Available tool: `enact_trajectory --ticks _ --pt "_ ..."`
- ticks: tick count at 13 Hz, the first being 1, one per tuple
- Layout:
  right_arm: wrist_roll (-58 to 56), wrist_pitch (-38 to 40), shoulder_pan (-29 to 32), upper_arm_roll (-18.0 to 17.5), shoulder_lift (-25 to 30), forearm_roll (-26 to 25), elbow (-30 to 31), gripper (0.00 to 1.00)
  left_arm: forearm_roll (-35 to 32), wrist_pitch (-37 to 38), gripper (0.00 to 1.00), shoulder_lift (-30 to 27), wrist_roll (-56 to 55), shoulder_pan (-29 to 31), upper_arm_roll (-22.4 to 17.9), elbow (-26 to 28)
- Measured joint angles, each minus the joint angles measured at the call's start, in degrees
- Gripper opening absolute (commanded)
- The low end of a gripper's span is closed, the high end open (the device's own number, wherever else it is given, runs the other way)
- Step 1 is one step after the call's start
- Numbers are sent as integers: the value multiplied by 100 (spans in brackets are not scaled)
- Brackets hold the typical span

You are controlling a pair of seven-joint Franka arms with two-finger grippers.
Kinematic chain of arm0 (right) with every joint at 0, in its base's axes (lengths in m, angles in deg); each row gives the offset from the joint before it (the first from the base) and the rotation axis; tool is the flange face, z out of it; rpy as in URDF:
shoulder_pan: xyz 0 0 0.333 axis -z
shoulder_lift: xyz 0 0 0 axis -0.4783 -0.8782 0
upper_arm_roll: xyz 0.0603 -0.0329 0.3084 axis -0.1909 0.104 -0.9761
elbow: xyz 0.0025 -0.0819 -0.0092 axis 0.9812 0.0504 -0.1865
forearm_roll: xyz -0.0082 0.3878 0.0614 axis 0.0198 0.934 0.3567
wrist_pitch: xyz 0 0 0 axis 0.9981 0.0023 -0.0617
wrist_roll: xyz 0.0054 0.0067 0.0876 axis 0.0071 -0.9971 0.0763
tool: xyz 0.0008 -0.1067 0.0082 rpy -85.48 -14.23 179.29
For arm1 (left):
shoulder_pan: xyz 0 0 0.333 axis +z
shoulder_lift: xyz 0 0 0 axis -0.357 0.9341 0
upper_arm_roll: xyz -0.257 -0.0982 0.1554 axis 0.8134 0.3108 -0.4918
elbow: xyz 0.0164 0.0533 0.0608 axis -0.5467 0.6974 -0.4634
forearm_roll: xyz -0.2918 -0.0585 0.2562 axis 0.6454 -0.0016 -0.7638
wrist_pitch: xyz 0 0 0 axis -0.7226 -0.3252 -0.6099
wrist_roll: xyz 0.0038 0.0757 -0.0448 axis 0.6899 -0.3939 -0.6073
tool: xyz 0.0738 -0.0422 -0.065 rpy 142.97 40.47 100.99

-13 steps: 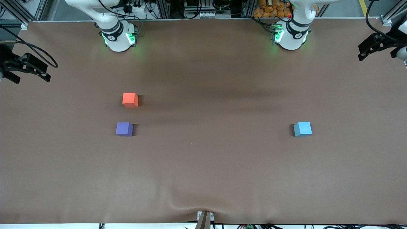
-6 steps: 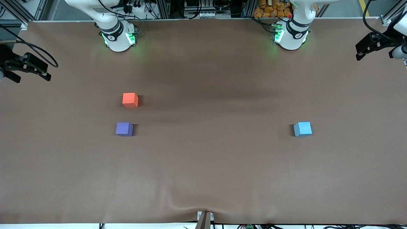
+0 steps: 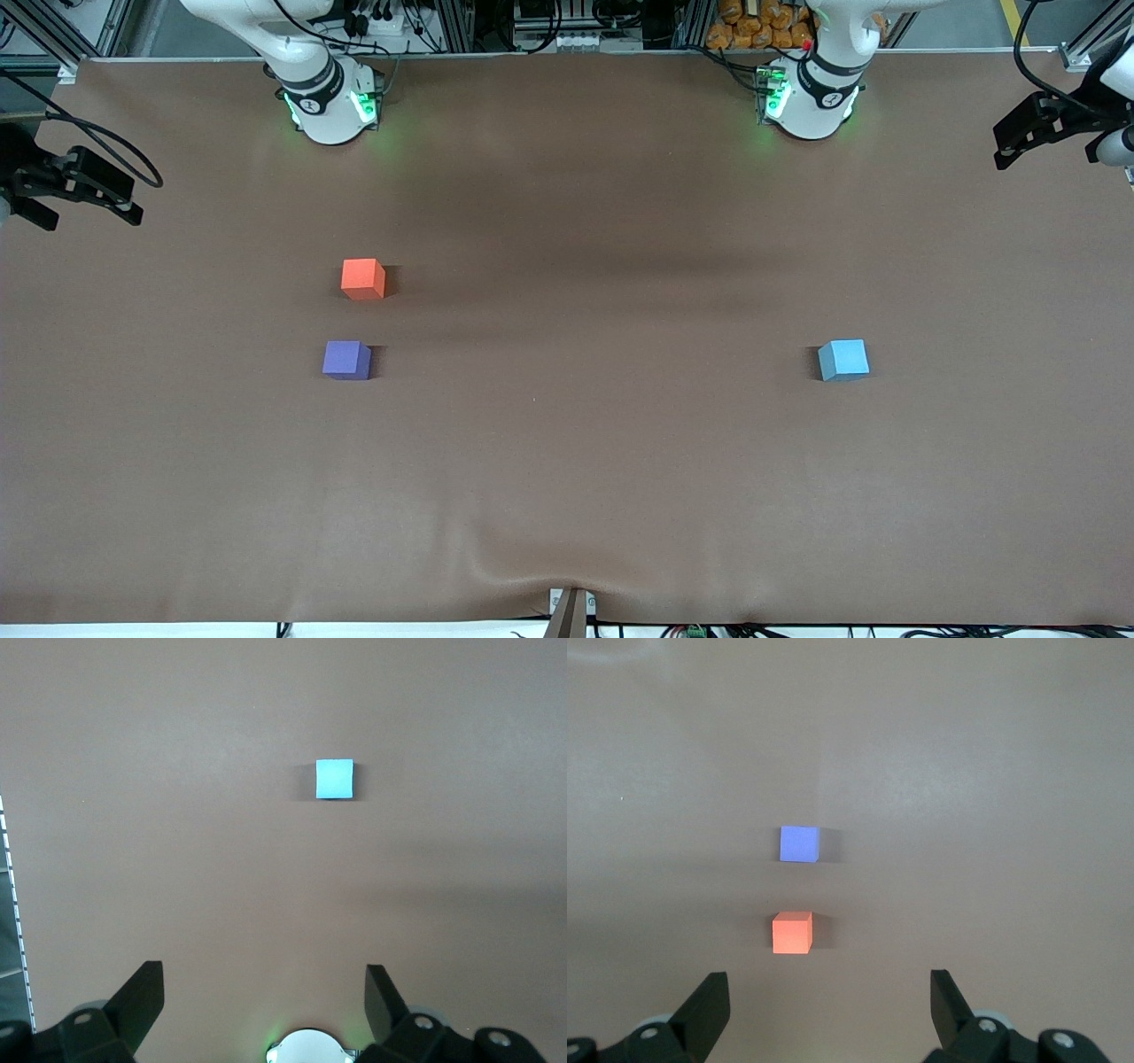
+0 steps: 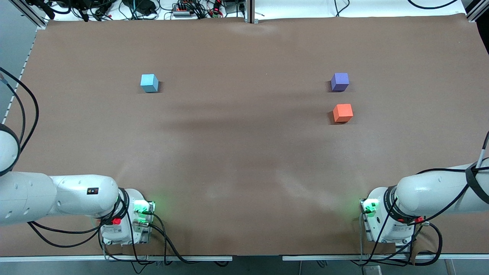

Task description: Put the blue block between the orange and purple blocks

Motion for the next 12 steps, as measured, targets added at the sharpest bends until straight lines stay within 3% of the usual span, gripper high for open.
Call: enact_trajectory --ticks 12 --pt "0 8 -1 -3 0 0 0 100 0 0 100 60 0 0 0 0"
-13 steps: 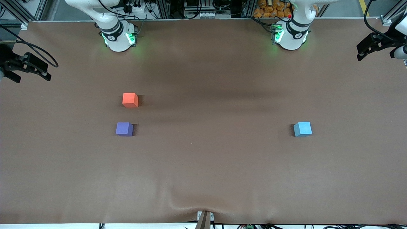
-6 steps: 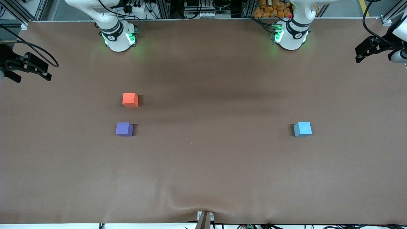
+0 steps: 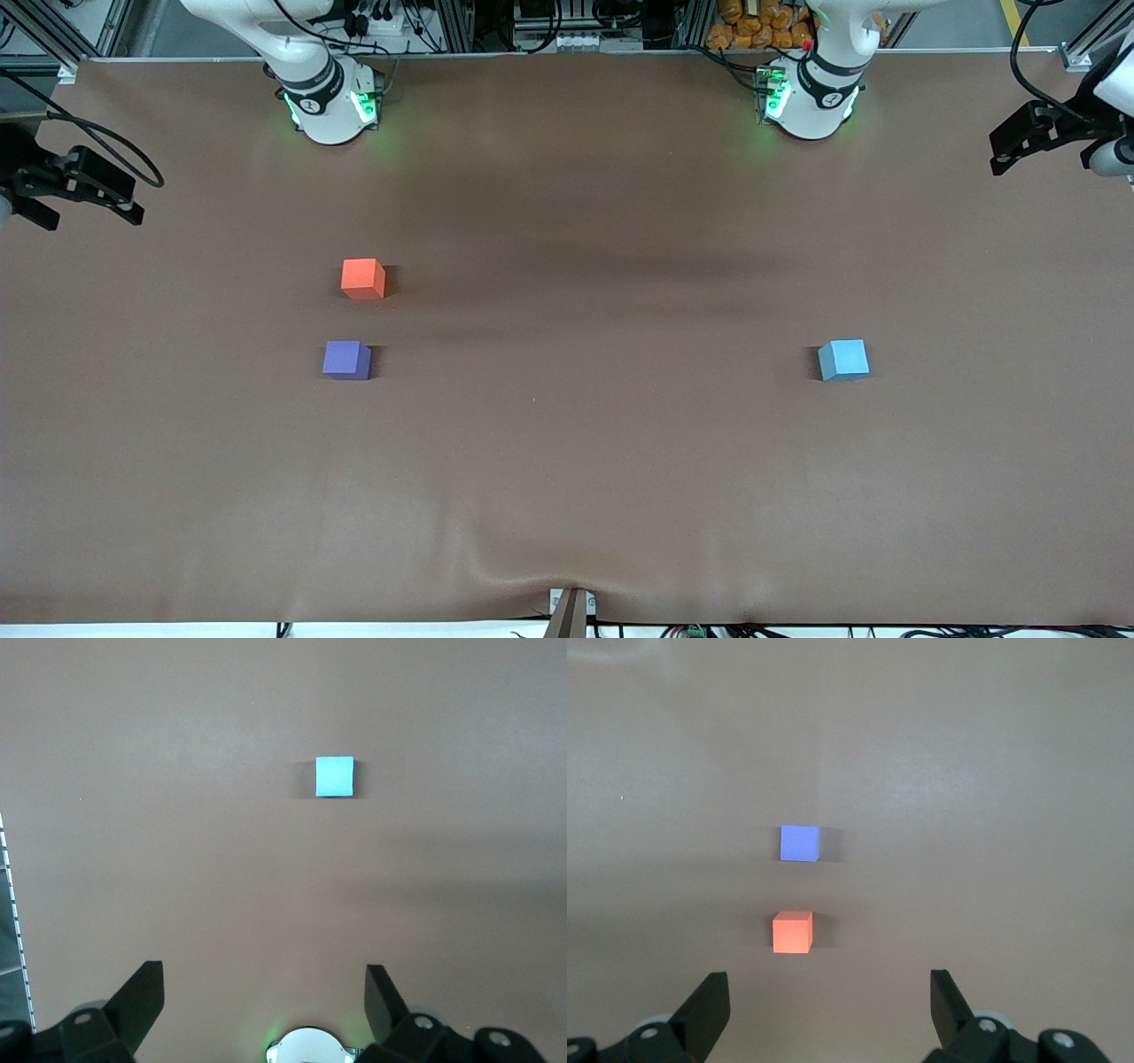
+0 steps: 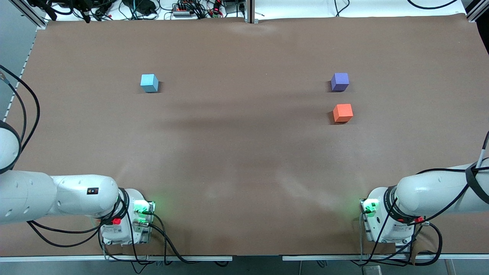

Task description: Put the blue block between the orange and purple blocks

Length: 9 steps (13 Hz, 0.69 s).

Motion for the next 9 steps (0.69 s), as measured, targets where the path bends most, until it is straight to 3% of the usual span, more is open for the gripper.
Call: enact_trajectory --ticks 9 --pt "2 32 0 0 0 0 0 100 0 7 100 116 -2 6 -10 1"
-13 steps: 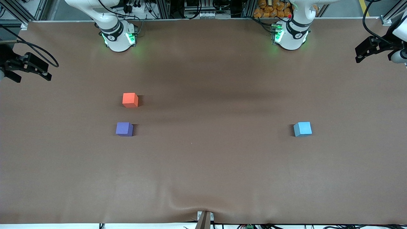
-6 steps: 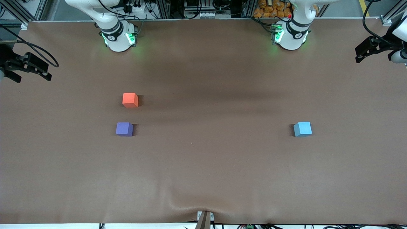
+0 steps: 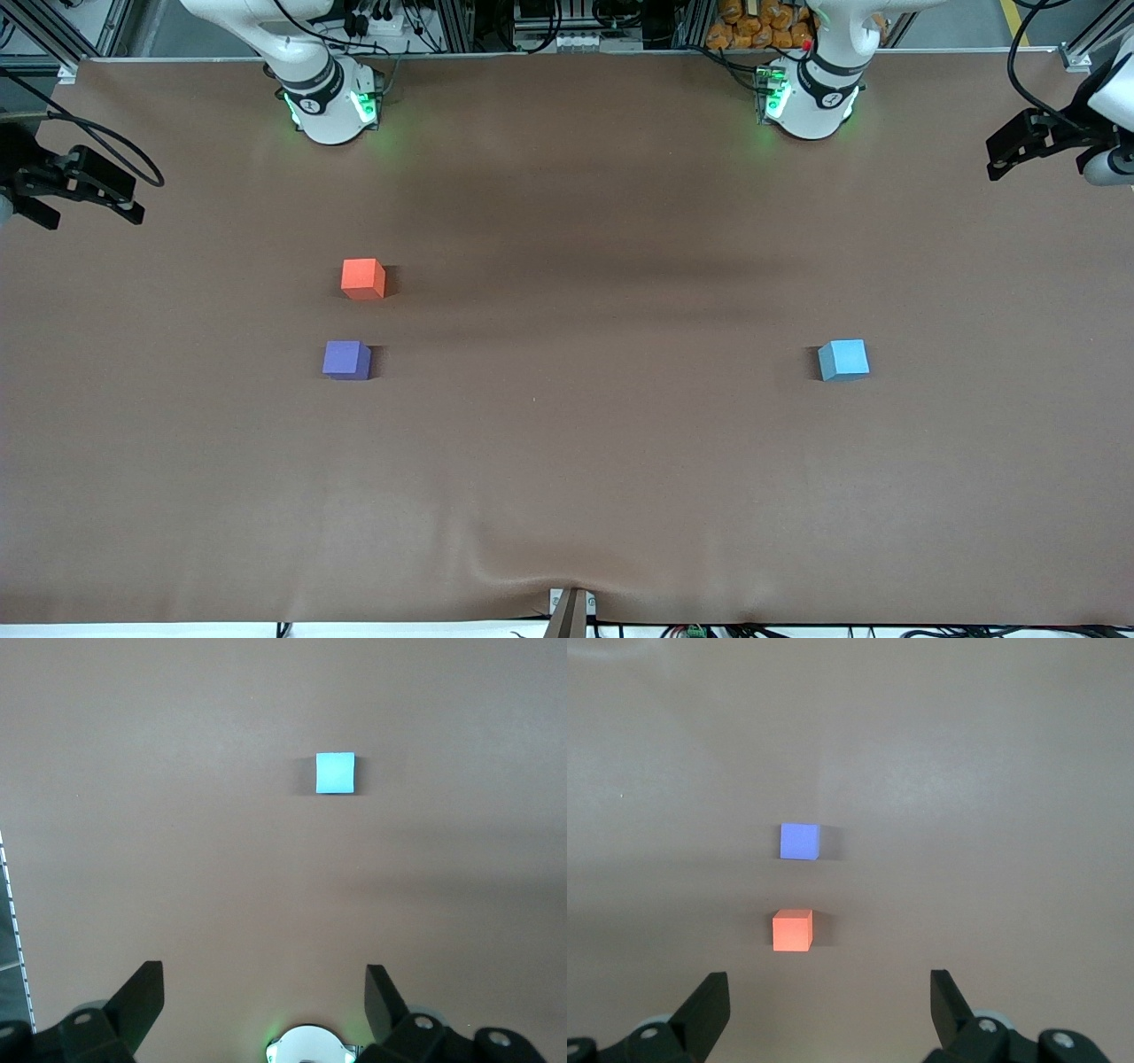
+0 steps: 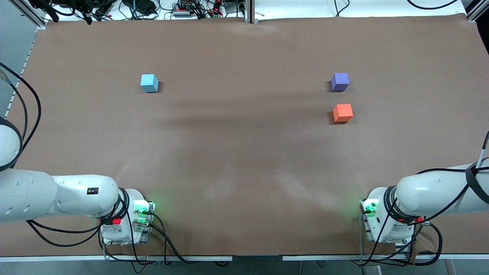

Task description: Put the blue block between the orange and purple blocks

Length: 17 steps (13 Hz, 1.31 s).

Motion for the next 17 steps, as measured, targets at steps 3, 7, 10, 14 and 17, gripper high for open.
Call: enact_trajectory --ticks 3,7,10,14,17 --pt "2 4 0 0 0 0 0 100 0 2 100 90 0 23 -14 0" --pt "2 11 0 0 0 0 0 100 0 3 100 241 0 32 -23 1" --pt "2 12 0 0 0 0 0 100 0 4 100 398 0 32 -23 2" --pt "2 16 0 0 0 0 0 100 0 -60 100 623 0 32 -23 -3" --pt "3 45 0 0 0 0 0 100 0 -387 100 893 3 38 -24 17"
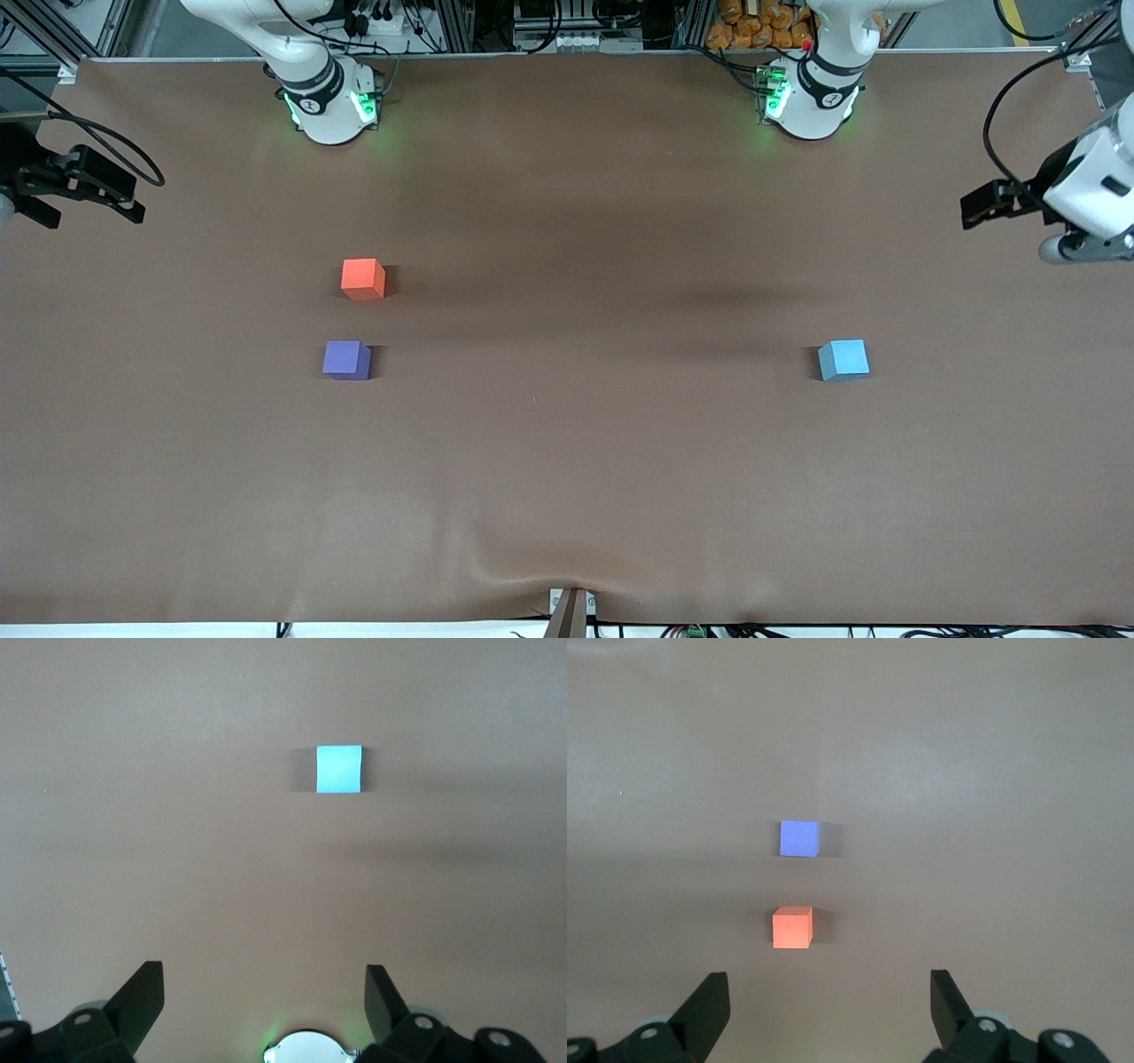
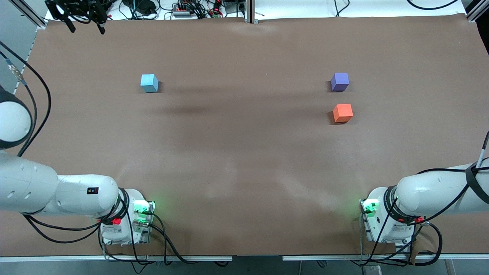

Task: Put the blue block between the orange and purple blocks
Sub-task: 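Move the left gripper down over the light-blue block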

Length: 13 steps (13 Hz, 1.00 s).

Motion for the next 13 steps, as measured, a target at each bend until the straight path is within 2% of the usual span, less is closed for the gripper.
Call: enact_trajectory --ticks 3,8,13 --pt "0 15 0 0 0 0 3 100 -3 -648 100 338 3 122 -3 161" --pt "0 15 -1 -1 -1 2 6 100 9 -2412 100 635 3 178 9 1324" --pt "0 16 -1 -2 -1 3 6 100 264 -2995 100 756 -1 141 110 1929"
